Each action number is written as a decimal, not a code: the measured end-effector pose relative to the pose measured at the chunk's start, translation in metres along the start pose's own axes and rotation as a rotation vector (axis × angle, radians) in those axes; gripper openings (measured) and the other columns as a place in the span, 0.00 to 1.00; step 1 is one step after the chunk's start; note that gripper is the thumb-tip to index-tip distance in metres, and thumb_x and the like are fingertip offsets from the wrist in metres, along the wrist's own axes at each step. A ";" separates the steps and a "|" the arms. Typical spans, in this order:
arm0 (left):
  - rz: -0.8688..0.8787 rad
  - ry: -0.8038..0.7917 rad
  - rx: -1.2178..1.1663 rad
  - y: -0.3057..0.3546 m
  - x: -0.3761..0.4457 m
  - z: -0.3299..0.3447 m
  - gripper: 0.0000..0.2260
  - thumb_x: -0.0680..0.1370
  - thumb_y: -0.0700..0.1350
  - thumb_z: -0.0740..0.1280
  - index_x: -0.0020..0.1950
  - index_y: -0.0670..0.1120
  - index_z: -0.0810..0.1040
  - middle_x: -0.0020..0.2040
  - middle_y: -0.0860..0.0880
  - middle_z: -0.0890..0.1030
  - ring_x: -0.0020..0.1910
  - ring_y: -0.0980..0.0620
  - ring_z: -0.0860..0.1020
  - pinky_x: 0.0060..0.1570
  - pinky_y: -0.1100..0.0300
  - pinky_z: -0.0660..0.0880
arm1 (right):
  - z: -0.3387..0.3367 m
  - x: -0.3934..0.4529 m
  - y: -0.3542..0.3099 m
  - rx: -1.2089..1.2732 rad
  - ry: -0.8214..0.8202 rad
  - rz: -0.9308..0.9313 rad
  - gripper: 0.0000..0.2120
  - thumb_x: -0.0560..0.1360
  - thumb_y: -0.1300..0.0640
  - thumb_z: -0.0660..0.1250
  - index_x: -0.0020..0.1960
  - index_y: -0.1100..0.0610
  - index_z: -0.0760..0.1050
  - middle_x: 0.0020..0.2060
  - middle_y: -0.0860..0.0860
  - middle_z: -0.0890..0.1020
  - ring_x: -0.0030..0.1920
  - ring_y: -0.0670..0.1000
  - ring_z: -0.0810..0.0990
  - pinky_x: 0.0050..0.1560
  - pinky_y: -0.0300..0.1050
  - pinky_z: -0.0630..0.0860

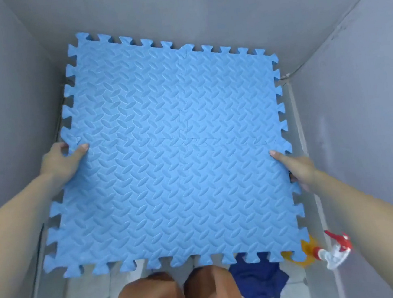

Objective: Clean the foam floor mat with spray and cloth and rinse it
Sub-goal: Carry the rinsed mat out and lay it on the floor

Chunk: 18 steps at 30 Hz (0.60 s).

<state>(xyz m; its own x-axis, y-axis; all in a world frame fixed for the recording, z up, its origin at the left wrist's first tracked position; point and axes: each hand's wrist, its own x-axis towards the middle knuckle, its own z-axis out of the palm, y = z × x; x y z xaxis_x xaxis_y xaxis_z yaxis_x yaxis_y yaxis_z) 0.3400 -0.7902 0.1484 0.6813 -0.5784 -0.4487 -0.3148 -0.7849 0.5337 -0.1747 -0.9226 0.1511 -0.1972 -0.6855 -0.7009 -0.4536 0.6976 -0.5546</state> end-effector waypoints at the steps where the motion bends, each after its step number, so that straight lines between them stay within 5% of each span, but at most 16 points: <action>1: 0.000 -0.007 0.028 0.008 -0.010 -0.010 0.34 0.73 0.60 0.68 0.71 0.41 0.64 0.71 0.41 0.68 0.68 0.41 0.68 0.66 0.49 0.65 | -0.008 -0.012 -0.009 -0.024 -0.016 -0.009 0.42 0.55 0.32 0.79 0.55 0.63 0.79 0.49 0.59 0.86 0.49 0.62 0.85 0.53 0.65 0.80; 4: 0.001 -0.080 0.142 0.035 -0.037 -0.043 0.38 0.71 0.59 0.71 0.73 0.43 0.60 0.72 0.41 0.63 0.68 0.40 0.66 0.65 0.43 0.66 | -0.028 -0.050 -0.037 -0.186 -0.008 -0.065 0.46 0.67 0.37 0.74 0.76 0.51 0.57 0.69 0.53 0.74 0.66 0.59 0.76 0.65 0.61 0.73; 6: 0.062 -0.136 0.222 0.048 -0.045 -0.065 0.38 0.70 0.58 0.73 0.73 0.44 0.60 0.71 0.40 0.64 0.68 0.40 0.66 0.67 0.46 0.64 | -0.041 -0.073 -0.055 -0.463 0.005 -0.155 0.42 0.75 0.38 0.66 0.79 0.40 0.44 0.75 0.51 0.67 0.74 0.58 0.66 0.73 0.53 0.63; 13: 0.036 -0.393 0.623 0.067 -0.046 -0.099 0.37 0.70 0.61 0.70 0.73 0.45 0.64 0.71 0.37 0.66 0.68 0.37 0.67 0.67 0.46 0.65 | -0.064 -0.106 -0.064 -0.816 -0.155 0.018 0.29 0.79 0.37 0.58 0.75 0.50 0.67 0.76 0.53 0.66 0.75 0.57 0.65 0.75 0.49 0.59; 18: -0.031 -0.529 0.822 0.060 -0.082 -0.089 0.41 0.72 0.68 0.62 0.77 0.49 0.55 0.76 0.40 0.57 0.72 0.37 0.62 0.69 0.45 0.62 | -0.054 -0.118 -0.046 -0.859 -0.213 0.115 0.28 0.79 0.38 0.59 0.74 0.51 0.70 0.75 0.51 0.67 0.74 0.56 0.66 0.75 0.50 0.60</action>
<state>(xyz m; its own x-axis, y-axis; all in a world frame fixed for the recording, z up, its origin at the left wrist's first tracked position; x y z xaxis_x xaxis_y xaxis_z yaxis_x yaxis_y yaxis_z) 0.3234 -0.7704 0.2810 0.3758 -0.4229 -0.8246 -0.8010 -0.5957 -0.0595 -0.1774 -0.8856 0.2834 -0.1547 -0.5076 -0.8476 -0.9526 0.3042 -0.0083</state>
